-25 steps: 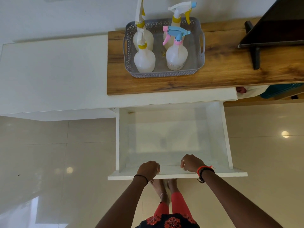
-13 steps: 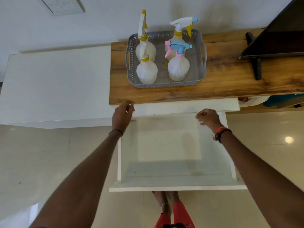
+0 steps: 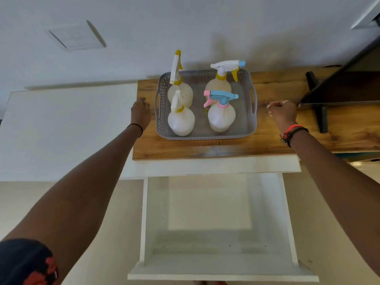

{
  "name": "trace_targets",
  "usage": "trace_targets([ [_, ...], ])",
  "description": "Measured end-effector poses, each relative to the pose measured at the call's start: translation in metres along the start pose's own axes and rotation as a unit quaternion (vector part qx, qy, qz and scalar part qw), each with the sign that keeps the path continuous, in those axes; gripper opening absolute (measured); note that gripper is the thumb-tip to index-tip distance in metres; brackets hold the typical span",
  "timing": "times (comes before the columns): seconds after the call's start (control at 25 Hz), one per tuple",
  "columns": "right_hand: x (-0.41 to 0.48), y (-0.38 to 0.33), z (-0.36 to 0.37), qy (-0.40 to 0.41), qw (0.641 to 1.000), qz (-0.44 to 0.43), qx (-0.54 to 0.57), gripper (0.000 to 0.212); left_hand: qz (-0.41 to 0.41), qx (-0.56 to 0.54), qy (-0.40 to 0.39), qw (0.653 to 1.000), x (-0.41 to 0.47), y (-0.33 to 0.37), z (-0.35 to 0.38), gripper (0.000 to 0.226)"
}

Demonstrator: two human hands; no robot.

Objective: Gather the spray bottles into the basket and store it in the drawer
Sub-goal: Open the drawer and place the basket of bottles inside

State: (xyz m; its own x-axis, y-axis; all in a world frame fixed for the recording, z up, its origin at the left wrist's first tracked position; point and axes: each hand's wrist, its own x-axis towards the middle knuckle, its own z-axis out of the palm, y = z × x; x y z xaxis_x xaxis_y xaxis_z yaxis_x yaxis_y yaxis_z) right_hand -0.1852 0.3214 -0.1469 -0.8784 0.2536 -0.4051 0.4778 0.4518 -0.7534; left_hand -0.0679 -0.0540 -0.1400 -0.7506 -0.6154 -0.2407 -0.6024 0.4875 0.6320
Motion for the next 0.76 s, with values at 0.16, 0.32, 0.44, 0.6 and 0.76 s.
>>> trace_targets([
  [0.16,0.026,-0.018,0.020,-0.064,0.997,0.028,0.019,0.010,-0.067,-0.017,-0.052,0.996,0.022,0.003,0.013,0.022],
  [0.32,0.037,-0.032,0.034,-0.095,0.994,0.042,0.030,0.020,-0.099,-0.080,-0.071,0.989,0.031,0.002,0.015,0.026],
  [0.44,0.042,-0.036,0.043,-0.096,0.995,0.030,-0.005,0.028,-0.123,-0.143,-0.068,0.980,0.033,0.002,0.018,0.031],
  [0.6,0.044,-0.039,0.054,-0.087,0.995,0.038,0.020,0.034,-0.142,-0.188,-0.066,0.969,0.035,0.005,0.024,0.025],
  [0.76,0.043,-0.039,0.053,-0.084,0.994,0.056,0.033,0.027,-0.181,-0.275,-0.070,0.942,0.031,0.013,0.027,0.026],
])
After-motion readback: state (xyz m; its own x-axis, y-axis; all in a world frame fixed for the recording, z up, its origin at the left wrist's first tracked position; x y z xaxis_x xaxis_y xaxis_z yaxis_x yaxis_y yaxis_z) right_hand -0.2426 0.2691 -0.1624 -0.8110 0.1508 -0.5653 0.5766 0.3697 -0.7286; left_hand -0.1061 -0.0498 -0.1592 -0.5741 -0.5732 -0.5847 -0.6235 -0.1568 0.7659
